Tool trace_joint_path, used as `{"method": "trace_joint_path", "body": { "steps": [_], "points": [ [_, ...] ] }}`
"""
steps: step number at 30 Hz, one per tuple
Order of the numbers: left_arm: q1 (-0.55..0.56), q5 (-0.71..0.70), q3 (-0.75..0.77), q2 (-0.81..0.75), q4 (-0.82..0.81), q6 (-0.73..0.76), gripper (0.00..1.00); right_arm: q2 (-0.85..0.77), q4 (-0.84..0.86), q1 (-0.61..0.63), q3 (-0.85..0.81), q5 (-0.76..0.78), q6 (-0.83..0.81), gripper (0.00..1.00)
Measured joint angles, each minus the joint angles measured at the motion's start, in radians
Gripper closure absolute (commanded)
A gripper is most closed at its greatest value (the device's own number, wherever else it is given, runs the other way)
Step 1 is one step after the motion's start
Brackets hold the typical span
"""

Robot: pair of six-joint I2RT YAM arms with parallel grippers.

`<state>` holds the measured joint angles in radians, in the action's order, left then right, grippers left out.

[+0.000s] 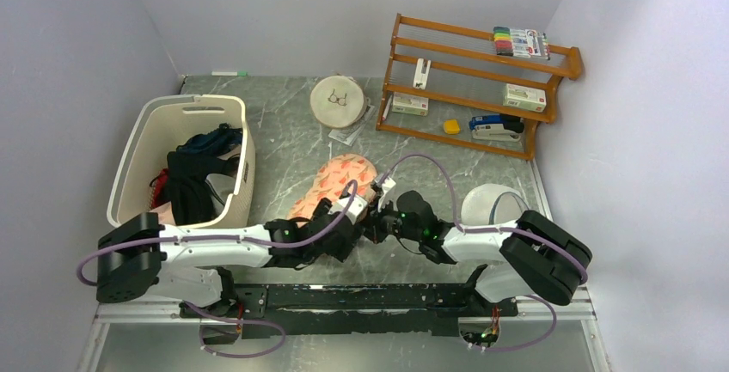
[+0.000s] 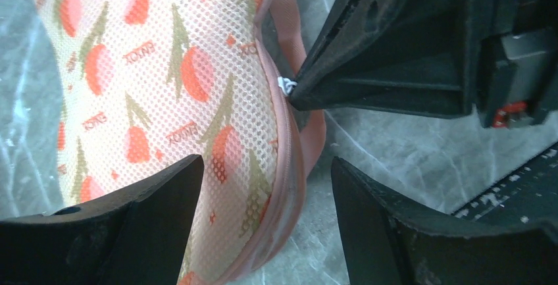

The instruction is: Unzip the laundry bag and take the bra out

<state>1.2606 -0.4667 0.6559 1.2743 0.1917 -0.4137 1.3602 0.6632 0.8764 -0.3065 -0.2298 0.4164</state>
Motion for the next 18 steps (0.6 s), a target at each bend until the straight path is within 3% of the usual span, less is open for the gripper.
{"method": "trace_joint_path", "body": {
  "steps": [5, 13, 18],
  "points": [
    [0.035, -0.108, 0.045, 0.079, 0.031, 0.018, 0.19, 0.0, 0.043, 0.0, 0.006, -0.022, 0.018, 1.0],
    [0.047, -0.23, 0.077, 0.161, 0.047, 0.018, 0.37, 0.006, 0.05, -0.001, 0.008, -0.038, 0.033, 1.0],
    [0.048, -0.247, 0.074, 0.16, 0.044, 0.017, 0.55, 0.005, 0.032, 0.0, 0.005, -0.048, 0.029, 1.0]
  ]
}}
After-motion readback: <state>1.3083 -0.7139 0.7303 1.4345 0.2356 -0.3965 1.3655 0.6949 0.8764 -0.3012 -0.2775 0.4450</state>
